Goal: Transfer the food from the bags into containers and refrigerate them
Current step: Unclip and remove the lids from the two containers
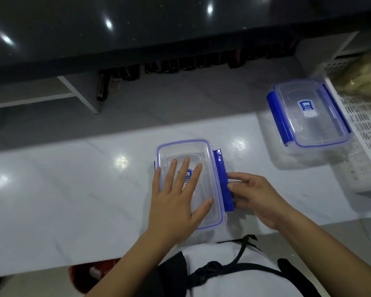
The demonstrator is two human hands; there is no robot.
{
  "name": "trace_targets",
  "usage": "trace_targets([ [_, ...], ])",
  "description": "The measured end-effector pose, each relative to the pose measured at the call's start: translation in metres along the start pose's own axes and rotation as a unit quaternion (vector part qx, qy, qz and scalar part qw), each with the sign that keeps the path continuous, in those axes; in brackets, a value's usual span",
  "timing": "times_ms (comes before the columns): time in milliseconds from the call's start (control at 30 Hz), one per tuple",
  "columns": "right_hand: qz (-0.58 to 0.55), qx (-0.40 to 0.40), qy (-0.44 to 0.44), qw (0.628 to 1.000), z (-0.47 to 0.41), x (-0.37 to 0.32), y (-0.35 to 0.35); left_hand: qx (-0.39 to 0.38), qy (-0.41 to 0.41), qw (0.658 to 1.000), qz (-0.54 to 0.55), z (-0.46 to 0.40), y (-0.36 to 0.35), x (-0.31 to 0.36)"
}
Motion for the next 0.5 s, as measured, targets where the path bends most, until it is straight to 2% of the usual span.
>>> trace_targets([
  [100, 0.163, 0.101, 0.132, 0.973, 0.012, -0.017, 0.006, 0.028, 0.003, 0.998, 0.047, -0.002, 0.004, -0.005],
  [167, 0.283, 0.074, 0.196, 0.936, 0.028, -0.025, -0.01, 0.065, 0.006, 0.99, 0.128, 0.004, 0.013, -0.012],
  [200, 0.351, 0.045, 0.197, 0.914, 0.032, -0.021, -0.022, 0.071, 0.011, 0.983, 0.166, 0.009, 0.017, -0.017],
  [300, 0.545, 0.021, 0.197, 0.815, 0.035, -0.002, -0.043, 0.035, 0.013, 0.979, 0.201, 0.03, 0.022, -0.027],
  [367, 0.584, 0.026, 0.22, 0.781, 0.032, 0.007, -0.05, -0.009, 0.02, 0.982, 0.19, 0.043, 0.014, -0.032],
  [500, 0.587, 0.074, 0.261, 0.763, 0.02, 0.011, -0.055, -0.038, 0.019, 0.988, 0.148, 0.054, 0.0, -0.042],
])
Point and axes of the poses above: each hand's wrist, its own z-axis away from the middle knuckle, its own y-axis out of the back of the hand, x = y × z, the point moved 9 cm from there along -z, towards the middle knuckle, and after that the axes turned 13 degrees about -y, right-handed, at the moved point
